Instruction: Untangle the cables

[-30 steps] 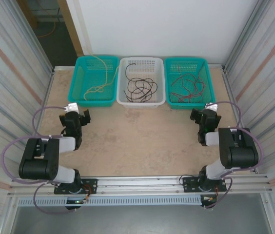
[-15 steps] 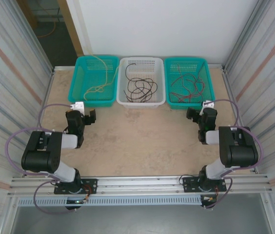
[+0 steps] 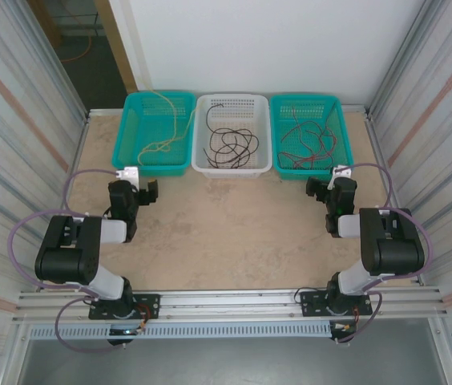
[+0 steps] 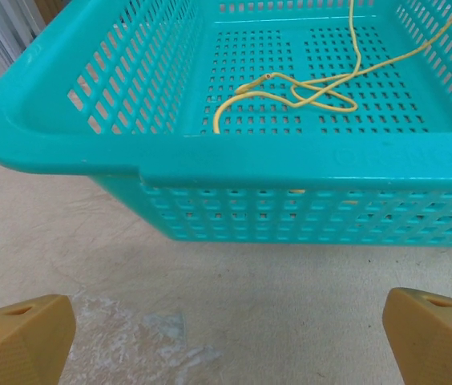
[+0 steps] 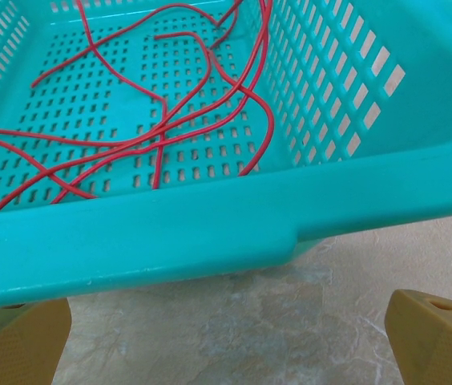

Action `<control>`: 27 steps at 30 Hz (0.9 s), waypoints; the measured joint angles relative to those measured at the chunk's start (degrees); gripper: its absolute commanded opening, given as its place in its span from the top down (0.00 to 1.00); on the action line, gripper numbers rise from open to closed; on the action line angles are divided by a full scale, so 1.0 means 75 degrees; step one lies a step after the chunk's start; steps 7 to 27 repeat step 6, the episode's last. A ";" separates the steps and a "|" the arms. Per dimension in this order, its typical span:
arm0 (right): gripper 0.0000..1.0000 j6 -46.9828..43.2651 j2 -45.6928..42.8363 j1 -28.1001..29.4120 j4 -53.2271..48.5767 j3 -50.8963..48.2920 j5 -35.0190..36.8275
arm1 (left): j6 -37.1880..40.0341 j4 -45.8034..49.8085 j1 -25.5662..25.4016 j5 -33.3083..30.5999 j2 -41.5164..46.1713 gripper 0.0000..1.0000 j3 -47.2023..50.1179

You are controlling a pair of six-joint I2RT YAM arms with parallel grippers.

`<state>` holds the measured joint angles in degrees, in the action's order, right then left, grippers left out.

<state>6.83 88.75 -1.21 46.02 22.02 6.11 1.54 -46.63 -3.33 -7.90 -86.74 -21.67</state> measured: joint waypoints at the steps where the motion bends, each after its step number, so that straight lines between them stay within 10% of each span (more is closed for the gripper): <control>1: 0.01 -0.0003 0.0000 -0.0006 -0.0006 0.0006 -0.0029 | 0.0000 0.0015 0.0000 0.0003 0.0000 0.01 0.0000; 27: 0.01 -0.0006 0.0012 -0.0131 -0.0125 0.0152 -0.0338 | 0.0000 0.0020 0.0000 0.0058 0.0000 0.01 -0.0012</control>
